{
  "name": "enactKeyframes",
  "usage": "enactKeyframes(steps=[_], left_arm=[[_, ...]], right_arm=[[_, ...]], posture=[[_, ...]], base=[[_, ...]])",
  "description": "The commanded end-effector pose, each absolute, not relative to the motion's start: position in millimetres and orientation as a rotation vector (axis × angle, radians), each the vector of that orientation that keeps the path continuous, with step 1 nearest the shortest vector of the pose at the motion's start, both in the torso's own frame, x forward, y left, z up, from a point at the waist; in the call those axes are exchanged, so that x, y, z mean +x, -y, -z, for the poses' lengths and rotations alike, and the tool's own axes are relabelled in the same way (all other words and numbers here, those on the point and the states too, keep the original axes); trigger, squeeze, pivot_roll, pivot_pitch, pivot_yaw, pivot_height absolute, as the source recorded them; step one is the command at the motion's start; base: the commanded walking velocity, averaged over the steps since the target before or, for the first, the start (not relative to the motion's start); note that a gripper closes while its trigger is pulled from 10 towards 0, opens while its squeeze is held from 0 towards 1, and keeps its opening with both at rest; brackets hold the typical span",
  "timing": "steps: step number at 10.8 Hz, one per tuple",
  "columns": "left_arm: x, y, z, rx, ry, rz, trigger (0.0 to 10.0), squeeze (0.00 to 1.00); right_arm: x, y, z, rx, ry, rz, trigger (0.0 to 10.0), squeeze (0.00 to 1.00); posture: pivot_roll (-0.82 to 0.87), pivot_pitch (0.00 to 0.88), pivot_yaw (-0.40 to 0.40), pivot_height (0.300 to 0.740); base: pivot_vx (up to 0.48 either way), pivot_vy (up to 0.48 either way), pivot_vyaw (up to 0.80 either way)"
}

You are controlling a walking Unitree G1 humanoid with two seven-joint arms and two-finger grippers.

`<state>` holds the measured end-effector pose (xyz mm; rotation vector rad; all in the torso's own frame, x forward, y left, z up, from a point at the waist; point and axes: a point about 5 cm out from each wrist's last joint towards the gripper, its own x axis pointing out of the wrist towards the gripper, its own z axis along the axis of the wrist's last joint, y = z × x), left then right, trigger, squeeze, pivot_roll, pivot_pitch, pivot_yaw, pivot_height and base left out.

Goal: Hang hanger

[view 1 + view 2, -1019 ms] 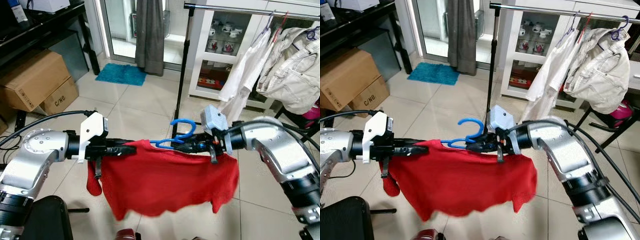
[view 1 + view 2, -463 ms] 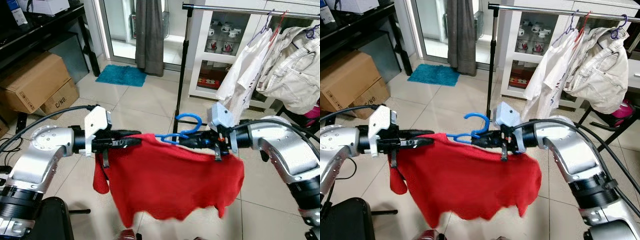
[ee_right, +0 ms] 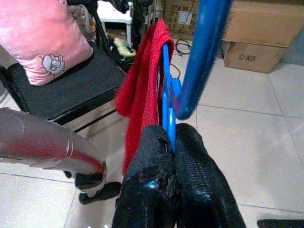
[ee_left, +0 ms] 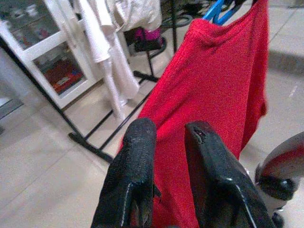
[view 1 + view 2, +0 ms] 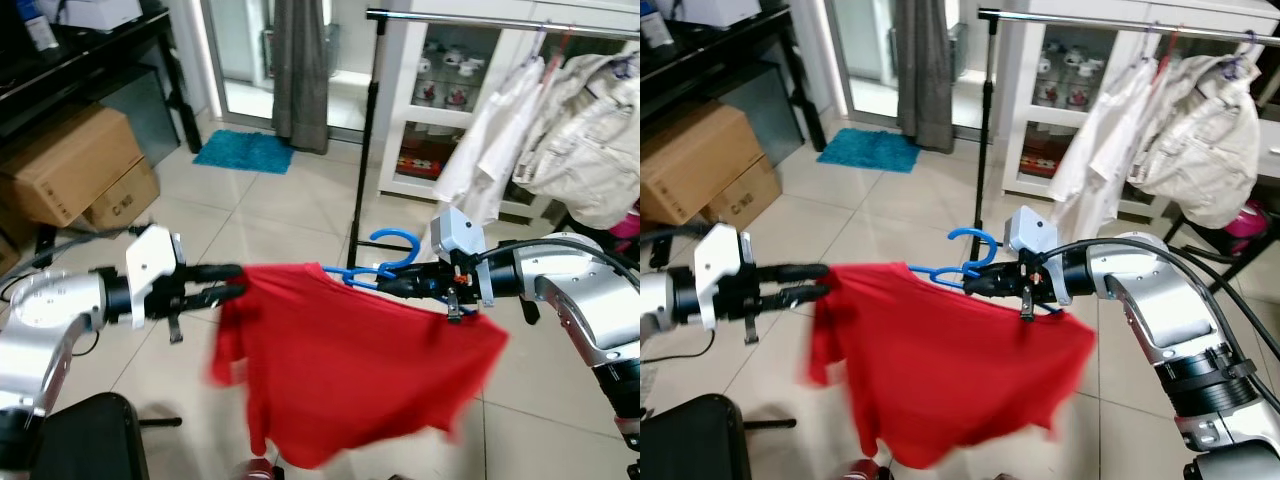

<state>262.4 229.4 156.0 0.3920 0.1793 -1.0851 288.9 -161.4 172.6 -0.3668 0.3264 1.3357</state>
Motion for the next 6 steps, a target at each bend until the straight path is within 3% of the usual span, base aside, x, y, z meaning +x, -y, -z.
enactKeyframes(steps=[1,3,4,5,6], left_arm=[[263,-234,-157,0.407,-0.172,1.052,10.0,0.00],[265,-239,-154,0.391,-0.188,1.017,10.0,0.00],[267,-244,-149,0.349,-0.216,0.979,3.9,0.00],[271,-248,-141,0.325,-0.230,0.948,0.0,0.00],[273,-246,-138,0.313,-0.228,0.952,0.0,0.00]], right_arm=[[292,164,-187,-0.391,-0.264,-1.330,0.0,0.00],[290,167,-192,-0.385,-0.251,-1.329,0.0,0.00],[289,167,-194,-0.372,-0.244,-1.335,0.0,0.00],[288,166,-198,-0.359,-0.233,-1.348,0.0,0.00],[288,166,-200,-0.354,-0.227,-1.354,0.0,0.00]], posture=[[-0.03,0.000,0.047,0.740],[-0.04,0.000,0.049,0.740],[-0.04,0.000,0.046,0.740],[-0.05,0.000,0.044,0.740],[-0.05,0.000,0.042,0.740]], base=[[0.000,0.000,0.00],[0.000,0.000,0.00],[0.000,0.000,0.00],[0.000,0.000,0.00],[0.000,0.000,0.00]])
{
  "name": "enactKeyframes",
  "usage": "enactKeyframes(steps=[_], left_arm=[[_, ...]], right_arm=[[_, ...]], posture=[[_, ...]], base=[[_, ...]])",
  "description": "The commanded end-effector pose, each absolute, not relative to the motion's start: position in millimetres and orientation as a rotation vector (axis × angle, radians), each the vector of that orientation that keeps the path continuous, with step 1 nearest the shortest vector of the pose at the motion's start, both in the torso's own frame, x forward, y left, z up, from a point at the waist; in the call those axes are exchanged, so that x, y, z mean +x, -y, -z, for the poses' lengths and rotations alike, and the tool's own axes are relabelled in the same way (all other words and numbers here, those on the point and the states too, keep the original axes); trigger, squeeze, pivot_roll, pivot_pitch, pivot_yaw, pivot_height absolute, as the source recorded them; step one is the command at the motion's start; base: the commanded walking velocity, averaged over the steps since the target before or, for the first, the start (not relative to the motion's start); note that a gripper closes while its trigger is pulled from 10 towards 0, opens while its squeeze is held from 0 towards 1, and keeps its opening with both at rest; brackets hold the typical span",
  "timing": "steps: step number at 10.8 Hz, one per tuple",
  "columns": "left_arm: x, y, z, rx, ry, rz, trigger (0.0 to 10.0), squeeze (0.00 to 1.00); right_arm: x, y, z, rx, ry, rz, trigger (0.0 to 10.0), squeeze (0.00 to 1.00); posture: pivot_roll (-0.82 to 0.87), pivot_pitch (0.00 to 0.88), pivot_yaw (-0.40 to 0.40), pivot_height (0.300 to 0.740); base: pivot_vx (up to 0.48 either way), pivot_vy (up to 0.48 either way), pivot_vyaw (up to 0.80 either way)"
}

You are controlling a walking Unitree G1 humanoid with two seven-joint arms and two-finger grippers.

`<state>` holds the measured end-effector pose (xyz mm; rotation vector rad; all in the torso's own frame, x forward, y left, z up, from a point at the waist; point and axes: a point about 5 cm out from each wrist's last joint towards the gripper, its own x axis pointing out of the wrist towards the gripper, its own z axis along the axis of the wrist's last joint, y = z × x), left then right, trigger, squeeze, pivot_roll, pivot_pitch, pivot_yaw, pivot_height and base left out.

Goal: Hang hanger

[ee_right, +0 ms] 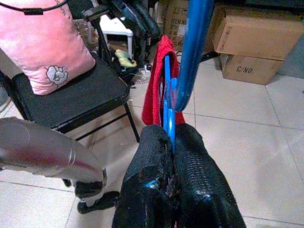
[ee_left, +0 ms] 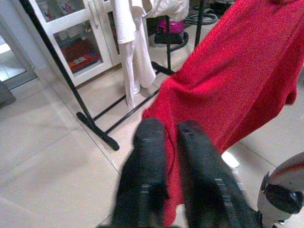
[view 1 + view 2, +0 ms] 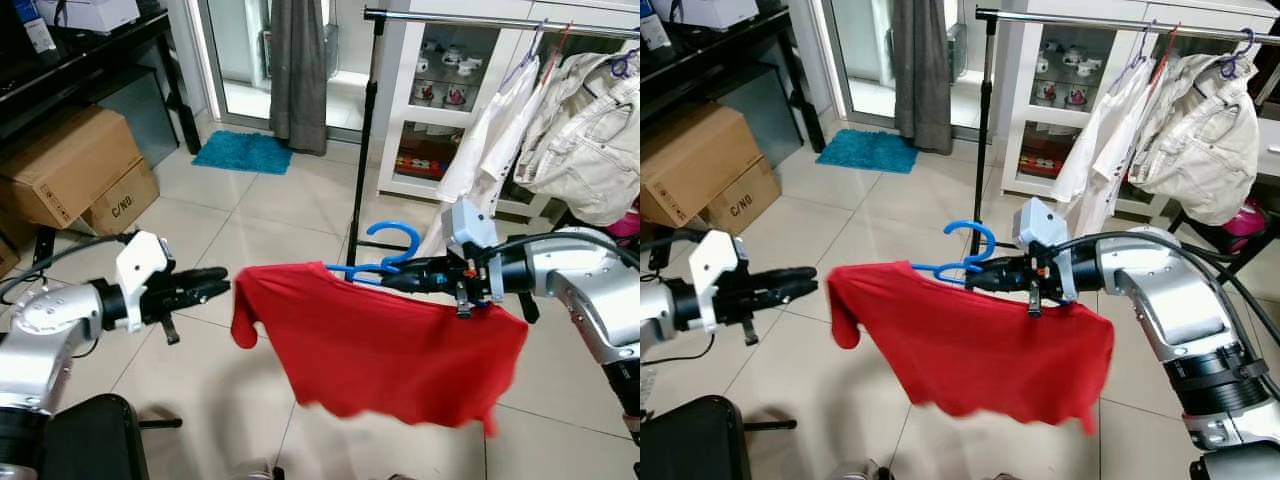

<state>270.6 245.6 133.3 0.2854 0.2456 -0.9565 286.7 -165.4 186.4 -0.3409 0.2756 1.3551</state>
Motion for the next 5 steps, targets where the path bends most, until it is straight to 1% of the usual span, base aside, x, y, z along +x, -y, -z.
enactKeyframes(steps=[1,3,5], left_arm=[[275.4,-243.4,-138.4,0.295,-0.216,0.955,0.0,0.00],[282.3,-240.8,-134.6,0.265,-0.221,0.991,0.0,0.00],[282.8,-245.4,-133.8,0.256,-0.223,0.971,0.0,0.00]], right_arm=[[287.8,166.5,-201.9,-0.351,-0.222,-1.357,0.0,0.00],[286.4,166.8,-206.5,-0.339,-0.212,-1.369,0.0,0.00],[286.8,167.6,-208.2,-0.339,-0.210,-1.368,0.0,0.00]], posture=[[-0.05,0.000,0.040,0.740],[-0.05,0.000,0.038,0.740],[-0.05,0.001,0.040,0.740]], base=[[0.000,0.000,0.00],[0.000,0.000,0.00],[0.000,0.000,0.00]])
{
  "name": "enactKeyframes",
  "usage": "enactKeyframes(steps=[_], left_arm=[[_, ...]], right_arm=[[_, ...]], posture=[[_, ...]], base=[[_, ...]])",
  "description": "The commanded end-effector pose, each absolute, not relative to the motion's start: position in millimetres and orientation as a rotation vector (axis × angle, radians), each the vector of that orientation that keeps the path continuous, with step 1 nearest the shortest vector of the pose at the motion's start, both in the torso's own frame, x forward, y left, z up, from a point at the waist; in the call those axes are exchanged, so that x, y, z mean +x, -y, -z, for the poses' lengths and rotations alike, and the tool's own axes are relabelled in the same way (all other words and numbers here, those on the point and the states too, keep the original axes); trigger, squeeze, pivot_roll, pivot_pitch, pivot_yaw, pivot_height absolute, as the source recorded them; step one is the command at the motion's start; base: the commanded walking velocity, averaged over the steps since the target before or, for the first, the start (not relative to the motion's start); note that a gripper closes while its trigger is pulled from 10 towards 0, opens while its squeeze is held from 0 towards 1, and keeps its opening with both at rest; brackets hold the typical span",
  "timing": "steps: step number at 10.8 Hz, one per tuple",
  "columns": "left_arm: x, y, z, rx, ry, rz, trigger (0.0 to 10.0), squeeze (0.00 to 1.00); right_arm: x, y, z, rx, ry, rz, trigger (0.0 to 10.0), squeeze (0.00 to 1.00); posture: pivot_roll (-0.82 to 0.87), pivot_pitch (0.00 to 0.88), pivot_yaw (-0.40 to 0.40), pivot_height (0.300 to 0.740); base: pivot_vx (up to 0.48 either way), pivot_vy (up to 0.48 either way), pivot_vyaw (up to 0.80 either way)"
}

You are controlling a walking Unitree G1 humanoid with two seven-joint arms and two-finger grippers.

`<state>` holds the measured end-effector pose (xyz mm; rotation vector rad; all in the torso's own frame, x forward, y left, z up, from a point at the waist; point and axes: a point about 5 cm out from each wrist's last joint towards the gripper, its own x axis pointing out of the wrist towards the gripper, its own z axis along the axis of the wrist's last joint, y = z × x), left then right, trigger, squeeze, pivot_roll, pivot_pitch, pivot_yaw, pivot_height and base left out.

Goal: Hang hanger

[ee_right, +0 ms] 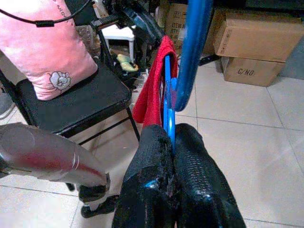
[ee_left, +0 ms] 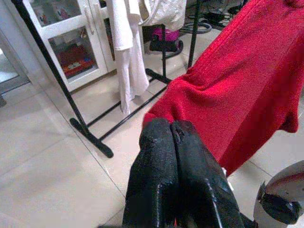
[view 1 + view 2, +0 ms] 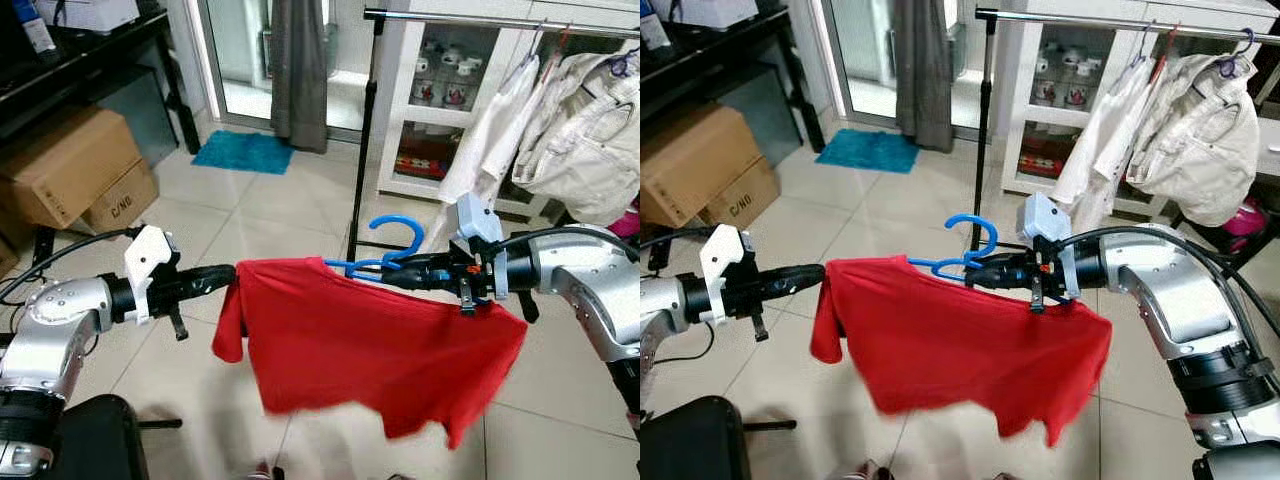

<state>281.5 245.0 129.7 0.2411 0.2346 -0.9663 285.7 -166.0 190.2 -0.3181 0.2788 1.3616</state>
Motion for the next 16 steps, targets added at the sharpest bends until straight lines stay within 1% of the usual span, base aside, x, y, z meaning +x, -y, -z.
enactKeyframes(steps=[1,2,3,4,6,7,9,10,11,12,13,16], left_arm=[[282,-252,-133,0.260,-0.223,0.934,0.0,0.00],[279,-254,-137,0.218,-0.195,0.946,10.0,0.00],[269,-249,-143,0.145,-0.169,1.036,10.0,1.00],[262,-248,-142,0.133,-0.169,1.080,10.0,1.00],[258,-257,-133,0.200,-0.232,1.068,10.0,1.00],[260,-262,-131,0.233,-0.245,1.036,10.0,1.00],[267,-260,-133,0.259,-0.219,1.027,10.0,1.00],[273,-251,-129,0.234,-0.228,1.051,10.0,0.27],[277,-246,-125,0.238,-0.248,1.062,10.0,0.00],[283,-245,-120,0.240,-0.269,1.033,7.7,0.00],[286,-244,-118,0.228,-0.265,1.015,0.0,0.00],[289,-248,-118,0.233,-0.249,0.980,0.0,0.00]], right_arm=[[287,169,-209,-0.341,-0.209,-1.362,0.0,0.00],[288,170,-210,-0.342,-0.210,-1.359,0.0,0.00],[288,172,-210,-0.342,-0.213,-1.357,0.0,0.00],[288,172,-209,-0.343,-0.217,-1.358,0.0,0.00],[288,169,-210,-0.350,-0.218,-1.376,0.0,0.00],[287,166,-211,-0.341,-0.206,-1.388,0.0,0.00],[283,161,-213,-0.346,-0.192,-1.414,0.0,0.00],[281,159,-215,-0.346,-0.183,-1.428,0.0,0.00],[281,158,-216,-0.345,-0.182,-1.429,0.0,0.00],[280,158,-216,-0.345,-0.180,-1.429,0.0,0.00],[280,157,-216,-0.344,-0.178,-1.423,0.0,0.00],[277,158,-214,-0.315,-0.195,-1.396,0.0,0.00]], posture=[[-0.05,0.002,0.039,0.740],[-0.05,0.002,0.037,0.740],[-0.05,0.003,0.031,0.740],[-0.05,0.004,0.026,0.740],[-0.04,0.009,0.034,0.740],[-0.04,0.012,0.038,0.740],[-0.03,0.014,0.037,0.740],[-0.03,0.015,0.039,0.740],[-0.04,0.013,0.041,0.740],[-0.04,0.012,0.050,0.740],[-0.05,0.013,0.059,0.740],[-0.05,0.008,0.058,0.740]], base=[[0.000,0.000,0.00],[0.000,0.000,0.00],[0.000,0.000,0.00],[0.000,0.000,0.00],[0.000,0.000,0.00],[0.000,0.000,0.00],[0.000,0.000,0.00],[0.000,0.000,0.00],[0.000,0.000,0.00],[0.000,0.000,0.00],[0.000,0.000,0.00],[0.000,0.000,0.00]])
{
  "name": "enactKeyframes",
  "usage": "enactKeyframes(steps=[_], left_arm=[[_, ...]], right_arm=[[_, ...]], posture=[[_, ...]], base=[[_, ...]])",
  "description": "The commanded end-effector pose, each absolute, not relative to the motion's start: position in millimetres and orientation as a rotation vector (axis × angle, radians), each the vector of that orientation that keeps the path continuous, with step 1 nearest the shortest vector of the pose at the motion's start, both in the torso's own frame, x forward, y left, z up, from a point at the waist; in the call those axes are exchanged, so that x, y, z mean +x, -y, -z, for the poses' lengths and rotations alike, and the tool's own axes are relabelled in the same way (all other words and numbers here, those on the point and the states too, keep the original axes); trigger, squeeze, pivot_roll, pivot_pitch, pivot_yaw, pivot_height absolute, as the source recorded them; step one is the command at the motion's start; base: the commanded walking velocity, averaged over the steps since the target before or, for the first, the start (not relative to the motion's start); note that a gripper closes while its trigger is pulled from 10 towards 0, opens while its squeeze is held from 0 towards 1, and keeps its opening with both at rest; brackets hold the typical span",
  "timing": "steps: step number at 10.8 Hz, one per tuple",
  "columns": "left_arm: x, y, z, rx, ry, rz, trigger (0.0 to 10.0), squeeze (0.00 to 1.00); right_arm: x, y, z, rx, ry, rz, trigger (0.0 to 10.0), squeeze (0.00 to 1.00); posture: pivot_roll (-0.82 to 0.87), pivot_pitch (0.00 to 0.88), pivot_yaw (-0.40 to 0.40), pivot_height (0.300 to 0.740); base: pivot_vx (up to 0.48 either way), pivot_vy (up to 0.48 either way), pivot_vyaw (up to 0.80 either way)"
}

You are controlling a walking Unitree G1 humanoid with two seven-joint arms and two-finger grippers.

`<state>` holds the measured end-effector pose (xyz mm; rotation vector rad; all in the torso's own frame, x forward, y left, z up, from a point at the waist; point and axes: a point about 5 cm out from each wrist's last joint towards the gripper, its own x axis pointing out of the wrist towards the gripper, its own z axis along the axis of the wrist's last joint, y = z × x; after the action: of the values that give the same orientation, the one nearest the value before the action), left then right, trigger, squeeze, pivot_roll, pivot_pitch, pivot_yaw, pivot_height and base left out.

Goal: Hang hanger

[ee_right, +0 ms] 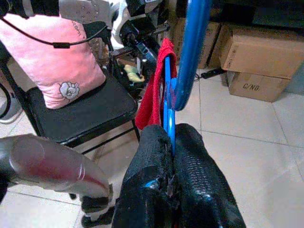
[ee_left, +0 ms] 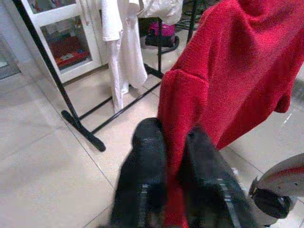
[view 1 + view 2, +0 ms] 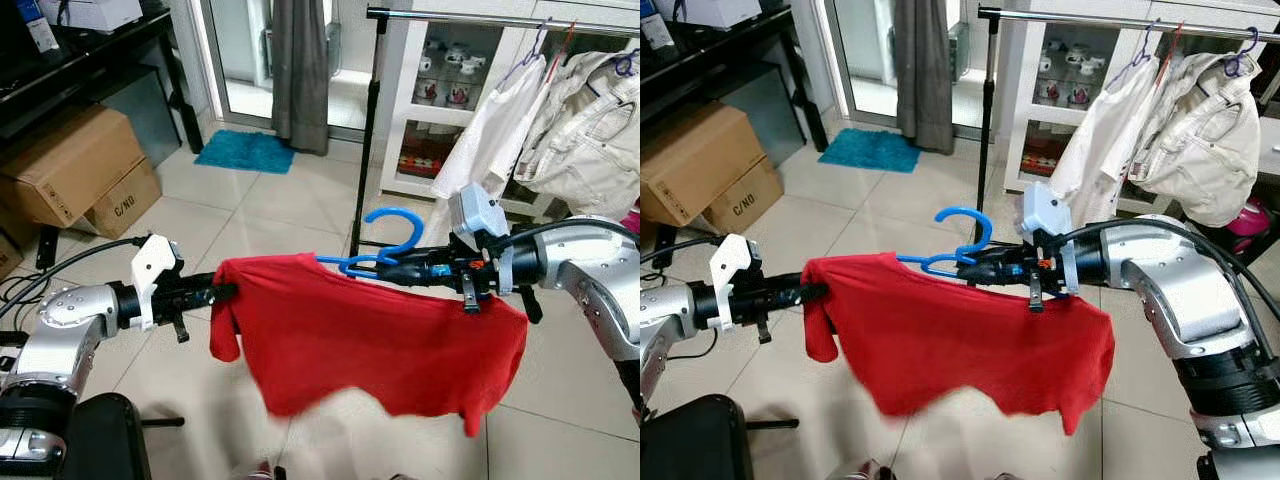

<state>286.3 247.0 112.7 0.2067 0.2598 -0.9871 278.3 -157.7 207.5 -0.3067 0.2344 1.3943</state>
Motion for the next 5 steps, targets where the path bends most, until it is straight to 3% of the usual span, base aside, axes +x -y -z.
enactKeyframes(steps=[1,5], left_arm=[[290,-250,-118,0.219,-0.235,0.969,0.0,0.00],[288,-263,-124,0.139,-0.164,0.875,0.0,0.00]], right_arm=[[276,157,-214,-0.306,-0.202,-1.393,0.0,0.00],[279,158,-212,-0.324,-0.197,-1.389,0.0,0.00]], posture=[[-0.05,0.004,0.057,0.740],[-0.04,0.000,0.053,0.740]], base=[[0.000,0.000,0.00],[0.000,0.000,0.00]])
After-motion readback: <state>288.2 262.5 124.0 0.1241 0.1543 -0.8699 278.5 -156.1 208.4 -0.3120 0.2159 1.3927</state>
